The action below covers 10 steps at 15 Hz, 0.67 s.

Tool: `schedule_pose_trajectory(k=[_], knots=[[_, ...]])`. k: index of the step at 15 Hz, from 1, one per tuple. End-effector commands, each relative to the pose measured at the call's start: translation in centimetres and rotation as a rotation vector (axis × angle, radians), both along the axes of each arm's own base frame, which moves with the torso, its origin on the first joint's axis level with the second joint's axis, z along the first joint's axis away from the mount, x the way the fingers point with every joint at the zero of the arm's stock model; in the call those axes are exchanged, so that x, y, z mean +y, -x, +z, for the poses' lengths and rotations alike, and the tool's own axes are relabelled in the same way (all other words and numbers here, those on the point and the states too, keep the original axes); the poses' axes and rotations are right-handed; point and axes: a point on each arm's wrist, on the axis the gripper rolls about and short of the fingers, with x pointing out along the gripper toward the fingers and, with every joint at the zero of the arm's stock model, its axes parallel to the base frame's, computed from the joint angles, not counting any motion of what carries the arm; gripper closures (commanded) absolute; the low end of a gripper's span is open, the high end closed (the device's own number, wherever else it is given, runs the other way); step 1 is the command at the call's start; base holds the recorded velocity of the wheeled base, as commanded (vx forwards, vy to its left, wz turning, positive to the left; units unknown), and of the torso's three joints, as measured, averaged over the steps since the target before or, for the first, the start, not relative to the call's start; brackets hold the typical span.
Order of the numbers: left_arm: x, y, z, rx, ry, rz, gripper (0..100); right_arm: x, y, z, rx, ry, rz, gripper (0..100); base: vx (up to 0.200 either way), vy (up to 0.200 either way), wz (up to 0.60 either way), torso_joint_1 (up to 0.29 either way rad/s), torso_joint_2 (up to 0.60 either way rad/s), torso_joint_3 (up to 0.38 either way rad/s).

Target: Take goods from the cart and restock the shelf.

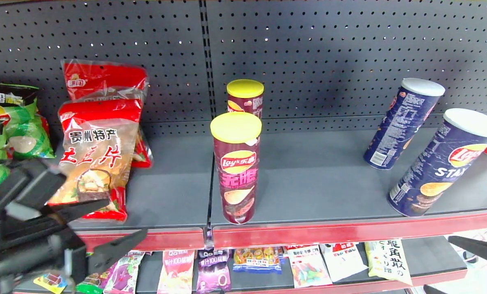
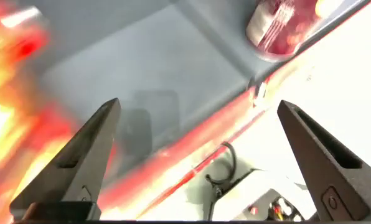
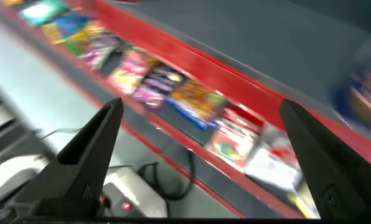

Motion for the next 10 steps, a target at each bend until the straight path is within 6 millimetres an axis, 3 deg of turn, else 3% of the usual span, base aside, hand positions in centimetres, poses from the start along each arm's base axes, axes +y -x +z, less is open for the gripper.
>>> schedule_pose_trajectory(k=[1,3,5,10], knots=[[4.6,13.0,-1.7,-0.094,0.061,0.293,0,-1.9,4.0,-0.7,-0.084,-0.011,-0.252,0,0.000,0.000,0.00,0.000,0.00,0.000],[5.6,16.7,-3.2,-0.070,0.082,0.449,0,-2.3,6.5,-1.6,-0.062,0.006,-0.390,0,0.000,0.000,0.00,0.000,0.00,0.000],[5.7,18.9,-5.0,-0.069,0.077,0.595,0,-2.2,8.5,-2.9,-0.058,0.015,-0.475,0,0.000,0.000,0.00,0.000,0.00,0.000],[5.7,18.5,-5.0,-0.099,0.159,0.666,0,-2.1,9.5,-5.3,-0.092,0.031,-0.494,0,0.000,0.000,0.00,0.000,0.00,0.000]])
